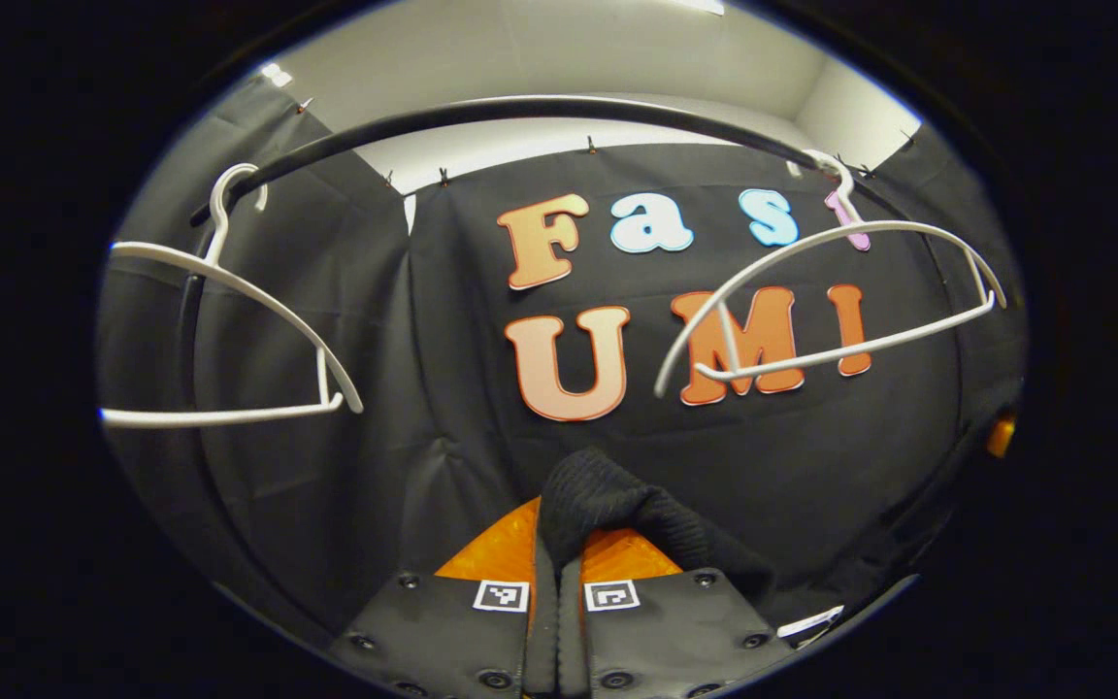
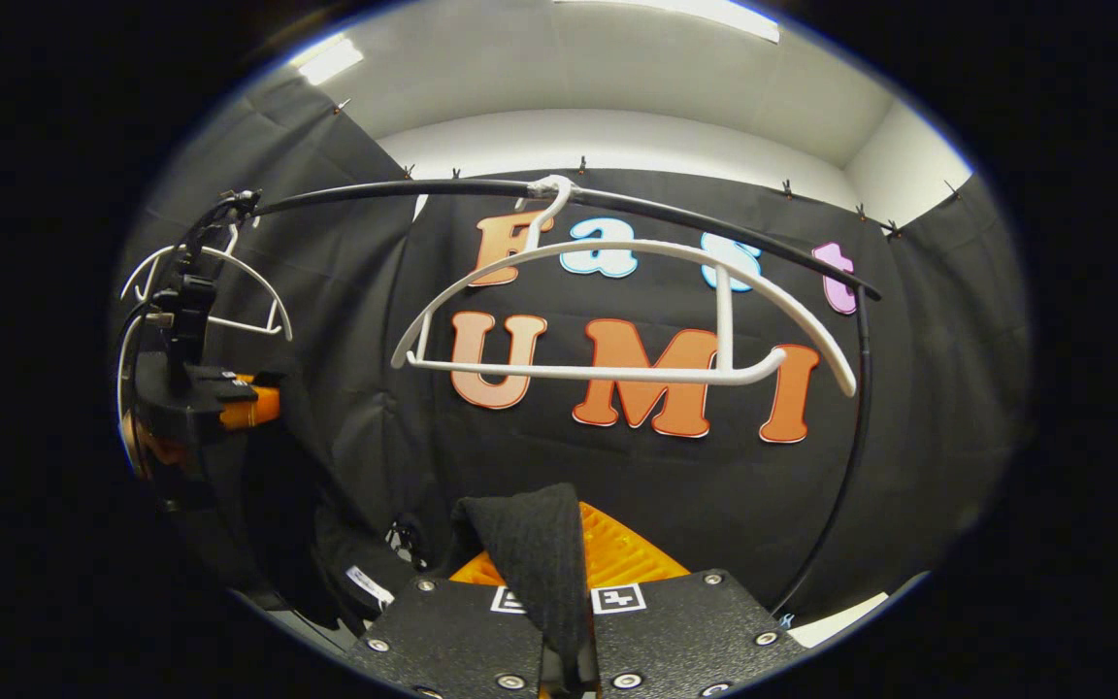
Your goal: Grasp the clothes on the hanger with both hands and then place them into the laundry hamper below.
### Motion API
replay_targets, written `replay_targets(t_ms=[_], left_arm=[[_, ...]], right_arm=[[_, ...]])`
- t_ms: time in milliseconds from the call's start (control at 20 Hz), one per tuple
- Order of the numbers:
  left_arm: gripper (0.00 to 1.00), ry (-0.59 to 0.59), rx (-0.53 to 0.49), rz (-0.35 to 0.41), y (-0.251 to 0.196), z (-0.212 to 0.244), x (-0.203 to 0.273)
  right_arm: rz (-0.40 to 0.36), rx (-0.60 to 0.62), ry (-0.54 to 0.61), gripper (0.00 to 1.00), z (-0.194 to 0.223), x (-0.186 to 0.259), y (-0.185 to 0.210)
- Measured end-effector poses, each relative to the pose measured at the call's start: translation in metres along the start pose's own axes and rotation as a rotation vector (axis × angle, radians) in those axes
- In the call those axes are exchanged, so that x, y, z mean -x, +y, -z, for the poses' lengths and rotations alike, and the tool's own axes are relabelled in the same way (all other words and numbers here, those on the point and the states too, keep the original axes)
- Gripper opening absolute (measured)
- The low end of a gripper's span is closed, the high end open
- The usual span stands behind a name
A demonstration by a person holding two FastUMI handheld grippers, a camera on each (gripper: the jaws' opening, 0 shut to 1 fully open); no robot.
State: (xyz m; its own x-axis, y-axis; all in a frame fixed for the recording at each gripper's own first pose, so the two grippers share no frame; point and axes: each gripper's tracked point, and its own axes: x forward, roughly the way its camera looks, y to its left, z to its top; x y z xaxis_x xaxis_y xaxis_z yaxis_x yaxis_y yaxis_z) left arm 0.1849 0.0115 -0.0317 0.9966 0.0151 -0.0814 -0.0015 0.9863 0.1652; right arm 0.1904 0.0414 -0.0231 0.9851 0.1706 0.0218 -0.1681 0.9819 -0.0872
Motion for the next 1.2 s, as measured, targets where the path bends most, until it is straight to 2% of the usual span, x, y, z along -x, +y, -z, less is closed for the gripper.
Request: replay_targets(t_ms=[150,350,500,750,1000,1200], left_arm=[[0.07,0.082,0.050,0.040,-0.024,0.039,0.016],[0.07,0.266,0.087,0.108,-0.063,0.119,0.043],[0.07,0.363,0.078,0.125,-0.075,0.165,0.058],[0.07,0.562,0.048,0.167,-0.103,0.257,0.091],[0.07,0.739,-0.003,0.184,-0.107,0.329,0.105],[0.08,0.896,0.031,0.190,-0.109,0.384,0.129]], right_arm=[[-0.035,-0.015,0.050,0.10,0.025,0.009,0.012],[-0.085,-0.031,0.130,0.10,0.074,0.015,0.031],[-0.124,-0.044,0.195,0.10,0.109,0.022,0.053],[-0.167,-0.086,0.395,0.10,0.204,0.043,0.075],[-0.172,-0.147,0.605,0.10,0.297,0.062,0.091],[-0.152,-0.152,0.731,0.11,0.354,0.083,0.090]])
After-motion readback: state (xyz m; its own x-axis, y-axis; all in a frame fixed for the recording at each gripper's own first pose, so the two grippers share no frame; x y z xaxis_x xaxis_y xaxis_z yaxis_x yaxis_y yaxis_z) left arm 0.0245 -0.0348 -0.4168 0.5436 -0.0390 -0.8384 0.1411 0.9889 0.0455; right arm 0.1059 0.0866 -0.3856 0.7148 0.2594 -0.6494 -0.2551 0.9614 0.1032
